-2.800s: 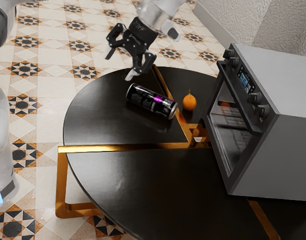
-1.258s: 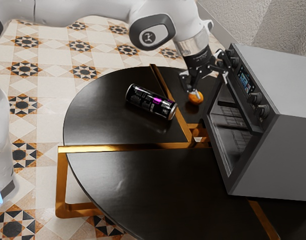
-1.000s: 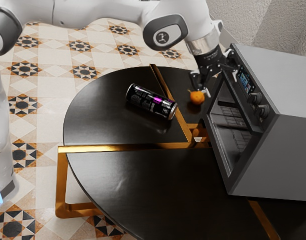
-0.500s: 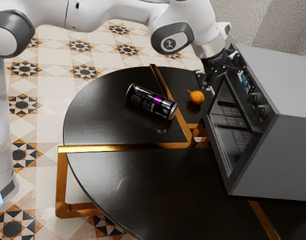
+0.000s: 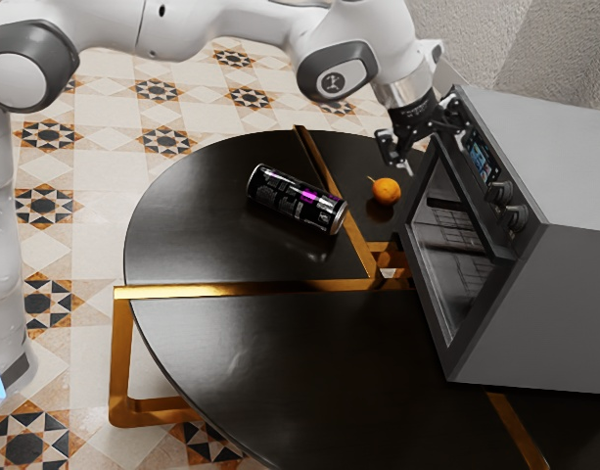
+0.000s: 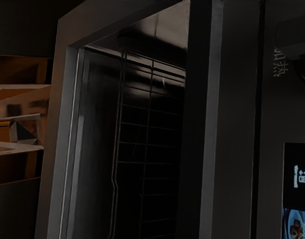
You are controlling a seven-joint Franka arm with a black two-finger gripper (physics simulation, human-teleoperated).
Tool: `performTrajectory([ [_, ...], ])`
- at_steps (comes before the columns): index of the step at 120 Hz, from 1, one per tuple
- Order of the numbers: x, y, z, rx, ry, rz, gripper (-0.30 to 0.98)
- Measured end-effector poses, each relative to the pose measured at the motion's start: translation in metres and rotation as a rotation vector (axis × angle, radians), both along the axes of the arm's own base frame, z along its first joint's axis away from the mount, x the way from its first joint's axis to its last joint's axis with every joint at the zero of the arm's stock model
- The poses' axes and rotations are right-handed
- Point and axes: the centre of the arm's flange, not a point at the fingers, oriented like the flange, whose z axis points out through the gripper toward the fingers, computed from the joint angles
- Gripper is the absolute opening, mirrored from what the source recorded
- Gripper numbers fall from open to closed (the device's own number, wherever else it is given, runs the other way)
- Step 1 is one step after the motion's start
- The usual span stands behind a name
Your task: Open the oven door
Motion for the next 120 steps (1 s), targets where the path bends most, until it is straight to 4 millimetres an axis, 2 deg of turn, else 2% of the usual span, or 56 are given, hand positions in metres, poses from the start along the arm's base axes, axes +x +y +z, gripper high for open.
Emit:
performTrajectory([
  [18, -0.003, 0.004, -0.015, -0.016, 0.026, 0.009, 0.68],
  [68, 0.005, 0.005, -0.023, -0.026, 0.019, 0.005, 0.68],
  [81, 0.006, -0.009, -0.025, -0.026, 0.016, -0.020, 0.68],
  [108, 0.000, -0.060, -0.025, -0.026, 0.008, -0.105, 0.68],
  [120, -0.001, -0.072, -0.023, -0.027, 0.002, -0.125, 0.68],
])
